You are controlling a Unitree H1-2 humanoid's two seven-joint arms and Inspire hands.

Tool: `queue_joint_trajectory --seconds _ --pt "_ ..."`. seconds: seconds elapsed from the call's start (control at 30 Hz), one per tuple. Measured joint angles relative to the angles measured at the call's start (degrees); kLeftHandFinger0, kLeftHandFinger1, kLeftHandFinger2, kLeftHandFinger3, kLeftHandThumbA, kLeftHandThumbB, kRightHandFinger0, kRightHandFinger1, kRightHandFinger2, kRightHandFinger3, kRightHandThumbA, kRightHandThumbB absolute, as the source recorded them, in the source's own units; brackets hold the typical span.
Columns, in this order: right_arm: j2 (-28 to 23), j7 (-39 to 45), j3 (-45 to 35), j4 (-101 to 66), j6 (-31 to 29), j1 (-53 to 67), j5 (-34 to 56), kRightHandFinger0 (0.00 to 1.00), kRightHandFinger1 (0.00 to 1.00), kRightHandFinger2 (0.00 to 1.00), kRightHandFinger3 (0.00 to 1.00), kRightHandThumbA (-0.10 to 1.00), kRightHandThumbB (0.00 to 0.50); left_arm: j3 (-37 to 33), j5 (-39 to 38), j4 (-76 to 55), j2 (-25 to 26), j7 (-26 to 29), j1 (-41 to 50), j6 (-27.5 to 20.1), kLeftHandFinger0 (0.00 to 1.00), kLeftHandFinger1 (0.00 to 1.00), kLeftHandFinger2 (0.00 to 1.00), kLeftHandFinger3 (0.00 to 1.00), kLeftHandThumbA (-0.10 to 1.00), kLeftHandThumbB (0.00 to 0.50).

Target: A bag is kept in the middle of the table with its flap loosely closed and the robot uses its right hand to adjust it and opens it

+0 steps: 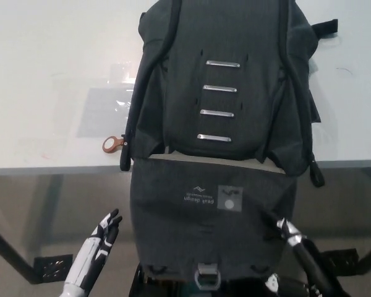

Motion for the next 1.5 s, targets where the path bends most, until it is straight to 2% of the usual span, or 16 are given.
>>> queue_joint_trajectory --seconds 0.17,0.2,0.33,0.4,0.43,0.5,0.63,0.7,0.73,0.77,0.87,0.93,1.17,1.33,1.4,1.5 --pt "-3.06 1.63 1.4 -1.23 0.0 2.62 -2.23 1.0 1.0 1.0 1.0 0.66 0.156 0.02 -0.03 0.01 -0.01 -0.01 -0.07 0.17 1.0 1.0 1.0 1.0 1.0 0.297" --pt "-3.41 1.73 1.4 -1.57 0.01 3.09 -2.46 1.0 1.0 1.0 1.0 0.73 0.166 0.01 -0.06 0.01 -0.02 -0.01 0.1 0.18 1.0 1.0 1.0 1.0 1.0 0.29" --pt "-4.71 2.36 1.37 -2.25 0.13 5.16 -2.58 1.0 1.0 1.0 1.0 0.77 0.161 -0.01 -0.03 0.02 -0.02 -0.01 0.75 0.23 1.0 1.0 1.0 1.0 1.0 0.27" --pt "-4.85 2.8 1.26 -1.98 0.47 5.77 -2.17 0.94 1.0 1.0 1.0 0.79 0.173 0.1 -0.03 0.04 0.0 -0.01 0.69 0.25 1.0 1.0 1.0 1.0 1.0 0.27" --pt "-4.77 2.93 1.05 -1.72 0.47 6.09 -1.37 0.92 0.99 1.0 1.0 0.87 0.206 0.17 -0.05 0.04 0.03 -0.02 0.65 0.24 1.0 1.0 1.0 1.0 1.0 0.265" --pt "-4.45 2.96 0.44 -1.66 0.47 6.5 -0.1 0.92 1.0 1.0 1.0 0.9 0.214 0.24 -0.09 0.04 0.07 -0.03 0.72 0.22 1.0 1.0 1.0 1.0 1.0 0.267" --pt "-3.46 2.93 -2.21 -1.77 0.52 7.79 2.63 0.93 1.0 1.0 1.0 0.99 0.205 0.29 -0.08 0.08 0.14 -0.02 1.06 0.2 1.0 1.0 1.0 1.0 1.0 0.264" --pt "-3.14 2.87 -3.81 -1.84 0.42 8.1 3.86 0.96 1.0 1.0 1.0 0.99 0.203 0.28 -0.06 0.08 0.14 -0.02 1.18 0.19 1.0 1.0 1.0 1.0 1.0 0.272" --pt "-2.92 2.78 -4.87 -1.8 0.42 8.3 4.53 1.0 1.0 1.0 1.0 0.96 0.175 0.27 -0.05 0.08 0.14 -0.02 1.29 0.17 1.0 1.0 1.0 1.0 1.0 0.274" --pt "-2.86 2.77 -5.12 -1.8 0.43 8.36 4.71 1.0 1.0 1.0 1.0 0.98 0.188 0.28 -0.05 0.09 0.14 -0.02 1.3 0.17 1.0 1.0 1.0 1.0 1.0 0.272" --pt "-0.67 1.62 -9.07 -1.36 -0.14 9.28 7.83 1.0 1.0 1.0 1.0 1.0 0.134 0.28 -0.07 0.34 0.14 -0.03 1.42 0.15 1.0 1.0 1.0 1.0 1.0 0.266" --pt "1.86 0.92 -10.76 -1.06 -1.08 9.62 9.93 1.0 1.0 1.0 1.0 1.0 0.126 0.24 -0.06 0.96 0.1 -0.01 1.28 0.12 1.0 1.0 1.0 1.0 1.0 0.261" --pt "11.23 -0.08 -12.31 3.03 -4.33 7.38 16.18 1.0 1.0 1.0 1.0 1.0 0.168 0.05 -0.1 2.75 -0.22 -0.01 -0.21 0.08 1.0 1.0 1.0 1.0 1.0 0.269" --pt "12.6 -0.32 -13.49 4.28 -4.91 5.87 18.26 1.0 1.0 1.0 1.0 1.0 0.136 0.03 -0.29 2.75 -0.24 -0.01 -0.31 -0.01 1.0 1.0 1.0 1.0 1.0 0.296" --pt "12.66 -0.31 -13.86 4.44 -4.91 6.1 19.3 1.0 1.0 1.0 1.0 1.0 0.165 0.03 -0.29 2.82 -0.25 0.01 -0.16 -0.05 1.0 1.0 1.0 1.0 1.0 0.294" --pt "12.66 -0.18 -13.96 5.15 -4.93 6.21 20.8 1.0 1.0 1.0 1.0 1.0 0.163 -0.01 -0.3 2.83 -0.29 0.01 -0.11 -0.09 1.0 1.0 1.0 1.0 1.0 0.295"
